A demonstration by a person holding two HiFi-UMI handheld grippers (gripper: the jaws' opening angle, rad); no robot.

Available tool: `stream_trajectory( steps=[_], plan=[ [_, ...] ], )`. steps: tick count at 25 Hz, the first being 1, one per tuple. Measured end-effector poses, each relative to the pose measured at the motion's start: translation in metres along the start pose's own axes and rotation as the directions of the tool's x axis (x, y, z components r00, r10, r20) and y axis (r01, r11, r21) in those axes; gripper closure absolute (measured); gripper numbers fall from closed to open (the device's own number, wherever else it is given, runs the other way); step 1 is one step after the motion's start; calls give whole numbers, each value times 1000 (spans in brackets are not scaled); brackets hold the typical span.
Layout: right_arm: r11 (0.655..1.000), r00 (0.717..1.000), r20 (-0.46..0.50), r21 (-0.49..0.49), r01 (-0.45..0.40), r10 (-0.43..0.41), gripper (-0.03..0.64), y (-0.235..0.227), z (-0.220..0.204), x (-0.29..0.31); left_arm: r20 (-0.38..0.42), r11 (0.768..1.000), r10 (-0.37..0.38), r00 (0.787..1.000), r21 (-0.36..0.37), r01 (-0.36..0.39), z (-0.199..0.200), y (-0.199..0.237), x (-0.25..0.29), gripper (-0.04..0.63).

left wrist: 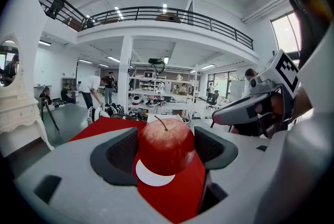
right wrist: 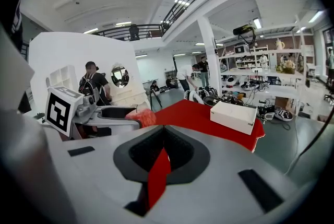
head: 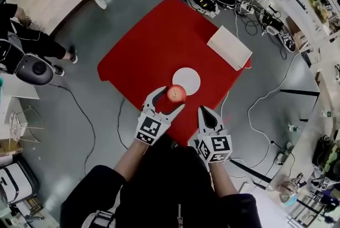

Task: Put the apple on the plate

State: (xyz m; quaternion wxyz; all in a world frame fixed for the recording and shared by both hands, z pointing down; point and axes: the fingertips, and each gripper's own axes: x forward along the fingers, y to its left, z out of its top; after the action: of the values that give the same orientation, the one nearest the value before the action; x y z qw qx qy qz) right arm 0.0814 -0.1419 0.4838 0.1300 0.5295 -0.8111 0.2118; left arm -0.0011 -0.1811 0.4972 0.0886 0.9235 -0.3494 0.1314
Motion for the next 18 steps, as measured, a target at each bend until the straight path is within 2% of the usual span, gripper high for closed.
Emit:
stream_trajectory(
  steps=[5,9,14,18],
  plan=[
    [999,999,-20,24,49,-48,606,-9,2,21,-9,997,-52,999,49,52,-1,23,22,262],
    [997,997,-35,31,64,-63,606,-18,4,31,-23,996,-68,997,57,69,-4,34,38,262],
    [998,997,-51,32,62,-61,606,-33,0,34,-28,996,-66,997,59,68,-11,31,58,262],
    [998,996,-72,39,50,-47,606,-40,-8,33,-53,994,-36,998,102,41,-35,31,77,262]
  ],
)
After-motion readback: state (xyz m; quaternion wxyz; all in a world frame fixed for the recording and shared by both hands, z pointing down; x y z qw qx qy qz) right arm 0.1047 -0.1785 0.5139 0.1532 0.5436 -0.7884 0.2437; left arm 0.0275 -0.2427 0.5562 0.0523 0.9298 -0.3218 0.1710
